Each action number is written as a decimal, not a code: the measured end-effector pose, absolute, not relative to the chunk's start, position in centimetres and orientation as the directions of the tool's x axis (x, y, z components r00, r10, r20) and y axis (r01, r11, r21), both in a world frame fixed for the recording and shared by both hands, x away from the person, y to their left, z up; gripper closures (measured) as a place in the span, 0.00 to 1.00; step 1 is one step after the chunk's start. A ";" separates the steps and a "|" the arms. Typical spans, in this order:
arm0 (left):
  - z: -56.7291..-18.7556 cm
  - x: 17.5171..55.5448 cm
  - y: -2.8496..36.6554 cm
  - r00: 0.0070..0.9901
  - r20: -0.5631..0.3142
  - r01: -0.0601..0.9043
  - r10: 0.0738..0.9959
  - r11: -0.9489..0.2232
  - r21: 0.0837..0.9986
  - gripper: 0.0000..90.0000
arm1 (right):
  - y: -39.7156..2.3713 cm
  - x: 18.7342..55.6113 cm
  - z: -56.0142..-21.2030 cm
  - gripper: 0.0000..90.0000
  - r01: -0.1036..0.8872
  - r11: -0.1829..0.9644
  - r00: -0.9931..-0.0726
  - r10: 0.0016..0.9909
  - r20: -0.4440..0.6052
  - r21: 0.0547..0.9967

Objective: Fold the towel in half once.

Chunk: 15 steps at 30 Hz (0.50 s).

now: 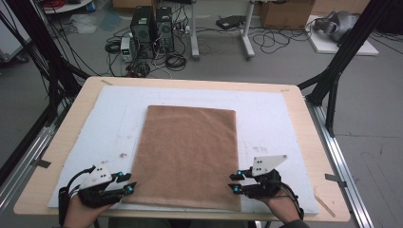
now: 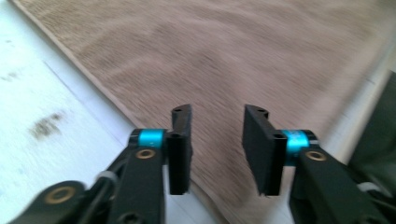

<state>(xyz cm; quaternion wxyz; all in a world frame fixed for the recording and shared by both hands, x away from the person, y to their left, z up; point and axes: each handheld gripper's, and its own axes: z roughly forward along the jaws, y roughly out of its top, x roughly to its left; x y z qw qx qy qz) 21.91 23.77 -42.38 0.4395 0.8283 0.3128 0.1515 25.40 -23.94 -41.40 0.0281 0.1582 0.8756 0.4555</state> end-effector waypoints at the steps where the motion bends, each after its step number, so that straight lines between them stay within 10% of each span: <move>1: -42.4 22.4 23.6 0.758 -0.021 0.382 0.652 -0.418 0.824 0.66 | -23.8 25.7 -41.7 0.73 0.256 0.534 -0.947 0.305 0.099 0.806; 15: -44.3 25.3 22.2 0.756 -0.045 0.416 0.653 -0.426 0.803 0.60 | -22.8 27.3 -43.7 0.67 0.291 0.563 -0.937 0.332 0.111 0.773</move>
